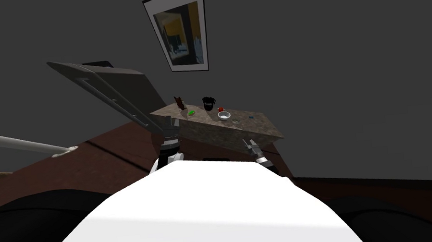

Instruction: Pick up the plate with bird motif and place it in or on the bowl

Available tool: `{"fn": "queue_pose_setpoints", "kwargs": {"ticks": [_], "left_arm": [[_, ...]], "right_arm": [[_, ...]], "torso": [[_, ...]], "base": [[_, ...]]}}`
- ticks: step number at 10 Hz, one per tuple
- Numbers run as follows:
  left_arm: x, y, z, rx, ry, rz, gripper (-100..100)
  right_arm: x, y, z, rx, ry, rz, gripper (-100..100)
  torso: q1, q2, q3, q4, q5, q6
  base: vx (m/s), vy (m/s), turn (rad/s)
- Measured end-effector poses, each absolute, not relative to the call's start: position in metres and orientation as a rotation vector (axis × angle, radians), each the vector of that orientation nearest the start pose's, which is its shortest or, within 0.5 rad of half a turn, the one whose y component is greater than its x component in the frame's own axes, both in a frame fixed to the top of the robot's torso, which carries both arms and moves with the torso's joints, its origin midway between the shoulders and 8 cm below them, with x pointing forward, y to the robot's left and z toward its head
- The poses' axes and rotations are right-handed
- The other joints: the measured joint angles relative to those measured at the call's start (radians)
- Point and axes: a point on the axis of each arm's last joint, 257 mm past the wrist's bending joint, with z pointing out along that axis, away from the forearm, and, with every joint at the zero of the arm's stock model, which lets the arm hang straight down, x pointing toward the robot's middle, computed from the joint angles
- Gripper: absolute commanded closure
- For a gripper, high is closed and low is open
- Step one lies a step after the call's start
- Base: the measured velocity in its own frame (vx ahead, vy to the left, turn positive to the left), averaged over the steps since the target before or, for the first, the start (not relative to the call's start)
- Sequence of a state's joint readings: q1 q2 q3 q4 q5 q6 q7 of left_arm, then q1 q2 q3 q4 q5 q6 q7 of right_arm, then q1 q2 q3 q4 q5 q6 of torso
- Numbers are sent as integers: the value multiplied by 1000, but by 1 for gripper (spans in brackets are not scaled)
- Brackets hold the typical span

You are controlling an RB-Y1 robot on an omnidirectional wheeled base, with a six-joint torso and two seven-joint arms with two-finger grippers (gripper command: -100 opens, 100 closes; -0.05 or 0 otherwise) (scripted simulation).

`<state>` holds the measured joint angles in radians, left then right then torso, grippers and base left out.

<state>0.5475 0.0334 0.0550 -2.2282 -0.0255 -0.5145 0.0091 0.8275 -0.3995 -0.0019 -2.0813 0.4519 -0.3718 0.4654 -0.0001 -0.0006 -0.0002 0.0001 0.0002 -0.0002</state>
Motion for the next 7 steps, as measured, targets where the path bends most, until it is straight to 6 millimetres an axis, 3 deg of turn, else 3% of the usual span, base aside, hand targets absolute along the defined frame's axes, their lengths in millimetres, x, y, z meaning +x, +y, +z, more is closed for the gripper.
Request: {"fn": "queue_pose_setpoints", "kwargs": {"ticks": [2,7], "left_arm": [[344,300,-10,-678,704,-1206,0],[344,300,-10,-678,704,-1206,0]], "right_arm": [[304,-290,-230,91,1635,375,-100],[283,-343,-253,-107,1763,128,-100]], "torso": [[0,0,0,0,0,0],[4,-4,-2,-1,1,0]], "base": [[26,29,87],[56,63,163]]}}
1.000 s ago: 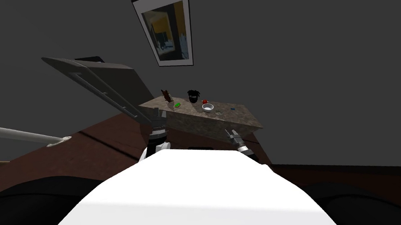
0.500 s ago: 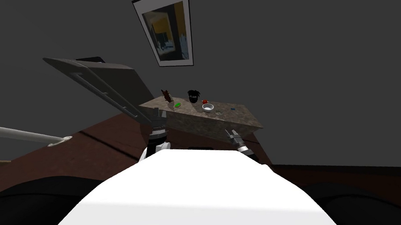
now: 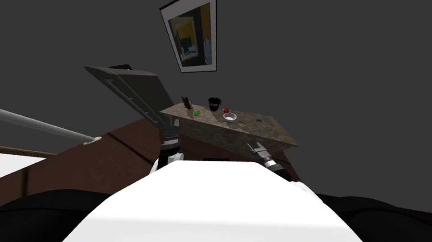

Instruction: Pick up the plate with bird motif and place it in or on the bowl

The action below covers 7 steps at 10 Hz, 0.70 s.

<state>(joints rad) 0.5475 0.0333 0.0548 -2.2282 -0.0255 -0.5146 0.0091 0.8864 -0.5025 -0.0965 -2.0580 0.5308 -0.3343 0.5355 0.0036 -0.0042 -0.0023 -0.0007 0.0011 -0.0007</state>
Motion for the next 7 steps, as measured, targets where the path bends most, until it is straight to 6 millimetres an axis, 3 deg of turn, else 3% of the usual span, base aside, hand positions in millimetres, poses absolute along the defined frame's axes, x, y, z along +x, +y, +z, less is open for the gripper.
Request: {"fn": "queue_pose_setpoints", "kwargs": {"ticks": [3,7], "left_arm": [[344,300,-10,-678,704,-1206,0],[344,300,-10,-678,704,-1206,0]], "right_arm": [[267,-375,-268,-227,1828,-10,-100],[254,-414,-271,-402,1891,-187,-100]], "torso": [[1,-1,-1,0,0,0],[1,-1,0,0,0,0]], "base": [[69,69,122],[64,67,116]]}}
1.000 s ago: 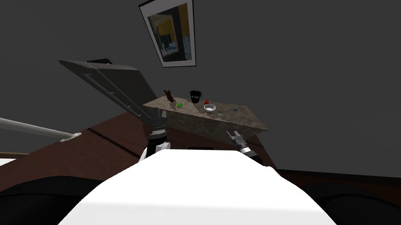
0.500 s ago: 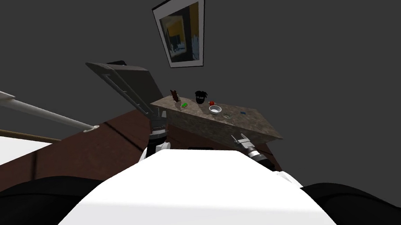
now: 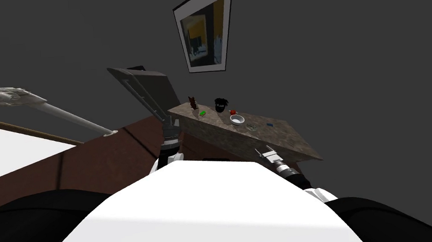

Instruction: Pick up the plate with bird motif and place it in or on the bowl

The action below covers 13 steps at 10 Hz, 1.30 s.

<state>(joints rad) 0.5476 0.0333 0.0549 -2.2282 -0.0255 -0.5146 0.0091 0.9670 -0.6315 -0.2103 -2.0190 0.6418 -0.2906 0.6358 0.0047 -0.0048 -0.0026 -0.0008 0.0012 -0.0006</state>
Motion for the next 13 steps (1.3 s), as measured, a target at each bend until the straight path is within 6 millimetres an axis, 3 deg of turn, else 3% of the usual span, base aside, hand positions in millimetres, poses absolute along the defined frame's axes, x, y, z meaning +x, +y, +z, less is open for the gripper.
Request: {"fn": "queue_pose_setpoints", "kwargs": {"ticks": [6,13], "left_arm": [[344,300,-10,-678,704,-1205,0],[344,300,-10,-678,704,-1205,0]], "right_arm": [[224,-480,-281,-711,1985,-453,-100],[189,-539,-296,-1002,2083,-644,-100]], "torso": [[1,0,0,0,0,1],[-5,-1,-1,0,-1,0]], "base": [[73,70,128],[78,-24,159]]}}
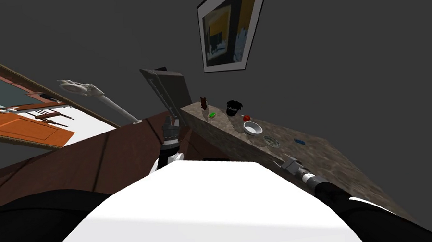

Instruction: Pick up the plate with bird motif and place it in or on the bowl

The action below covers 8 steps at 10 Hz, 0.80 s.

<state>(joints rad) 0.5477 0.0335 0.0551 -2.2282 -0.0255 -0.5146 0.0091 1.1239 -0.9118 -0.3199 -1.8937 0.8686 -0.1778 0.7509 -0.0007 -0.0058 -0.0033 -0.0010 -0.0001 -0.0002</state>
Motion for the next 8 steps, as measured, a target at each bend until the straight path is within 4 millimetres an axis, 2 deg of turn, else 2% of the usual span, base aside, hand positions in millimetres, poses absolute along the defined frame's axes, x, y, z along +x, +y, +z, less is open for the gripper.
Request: {"fn": "queue_pose_setpoints", "kwargs": {"ticks": [4,6,7,8], "left_arm": [[344,300,-10,-678,704,-1205,0],[344,300,-10,-678,704,-1205,0],[344,300,-10,-678,704,-1205,0],[344,300,-10,-678,704,-1205,0]], "right_arm": [[171,-575,-300,-1173,2115,-748,-100],[164,-585,-301,-1245,2126,-775,-100],[163,-586,-301,-1248,2126,-778,0],[163,-586,-301,-1248,2126,-778,-100]], "torso": [[-1,-1,0,0,0,0],[0,1,1,0,0,0],[1,3,2,1,0,1],[2,5,3,1,0,1]], "base": [[86,-29,142],[44,-25,68],[6,-4,-3],[23,-20,114]]}}
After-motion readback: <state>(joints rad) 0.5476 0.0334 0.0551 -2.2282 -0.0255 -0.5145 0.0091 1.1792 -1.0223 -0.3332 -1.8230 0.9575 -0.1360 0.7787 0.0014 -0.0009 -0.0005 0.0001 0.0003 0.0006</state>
